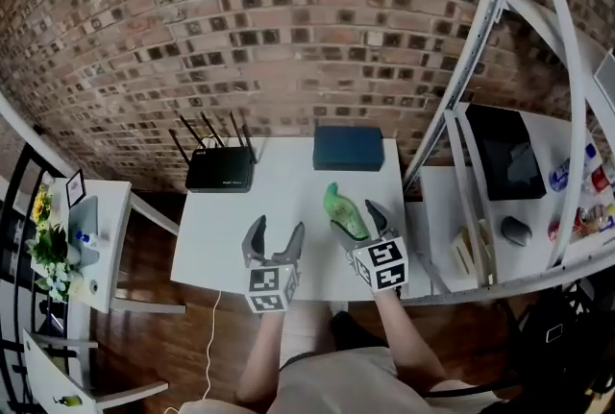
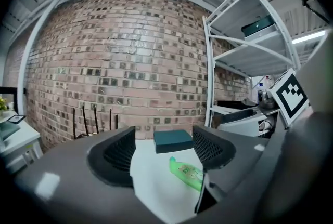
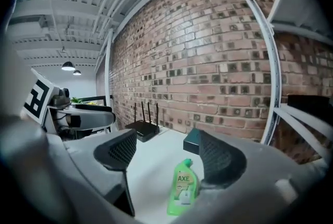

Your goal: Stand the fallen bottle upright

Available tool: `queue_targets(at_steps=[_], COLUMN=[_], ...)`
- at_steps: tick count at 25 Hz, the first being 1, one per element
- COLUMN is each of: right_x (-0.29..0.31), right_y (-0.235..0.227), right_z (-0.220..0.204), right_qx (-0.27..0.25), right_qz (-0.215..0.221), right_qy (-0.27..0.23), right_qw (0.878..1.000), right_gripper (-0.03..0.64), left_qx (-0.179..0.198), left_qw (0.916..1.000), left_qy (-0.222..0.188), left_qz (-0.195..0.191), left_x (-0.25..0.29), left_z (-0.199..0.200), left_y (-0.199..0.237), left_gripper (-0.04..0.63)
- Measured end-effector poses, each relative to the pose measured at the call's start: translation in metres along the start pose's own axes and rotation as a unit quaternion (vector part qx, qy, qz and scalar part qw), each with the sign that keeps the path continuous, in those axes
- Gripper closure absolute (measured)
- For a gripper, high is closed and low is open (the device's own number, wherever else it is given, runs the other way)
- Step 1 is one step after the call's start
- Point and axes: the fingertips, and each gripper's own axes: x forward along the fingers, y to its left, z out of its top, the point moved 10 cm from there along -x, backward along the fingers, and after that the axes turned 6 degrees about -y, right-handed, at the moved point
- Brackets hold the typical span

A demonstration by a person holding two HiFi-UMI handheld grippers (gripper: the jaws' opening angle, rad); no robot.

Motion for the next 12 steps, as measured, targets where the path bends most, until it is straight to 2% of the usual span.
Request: queue_targets(at_steps=[5,8,11,12], right_x=[0.066,0.089,0.13,0.143], right_y=[-0.061,-0.073,-0.084,-0.087], right_z=[-0.038,-0.068,-0.088,-0.094], right_qx=[0.021,0.036,0.053,0.068], right_qz=[0.01,0.029,0.044,0.046], right_qy=[0.057,0.11,0.142,0.15], right_qw=[0.998,0.993,0.987,0.985], right_gripper=[0.256,0.256,0.256,0.256], left_qx=[0.002,-0.002,0.02,0.029], left_qw=[0.9982,0.9951,0.9933,0.9929], left_qy=[0.058,0.096,0.11,0.111], left_qz=[0.015,0.024,0.032,0.031], left_x=[0.066,0.078,0.103,0.11], left_z=[-0.036,-0.062,-0.075,-0.078], left_y=[0.001,0.004,0.019,0.023], left_gripper=[0.245,0.245,0.246,0.276])
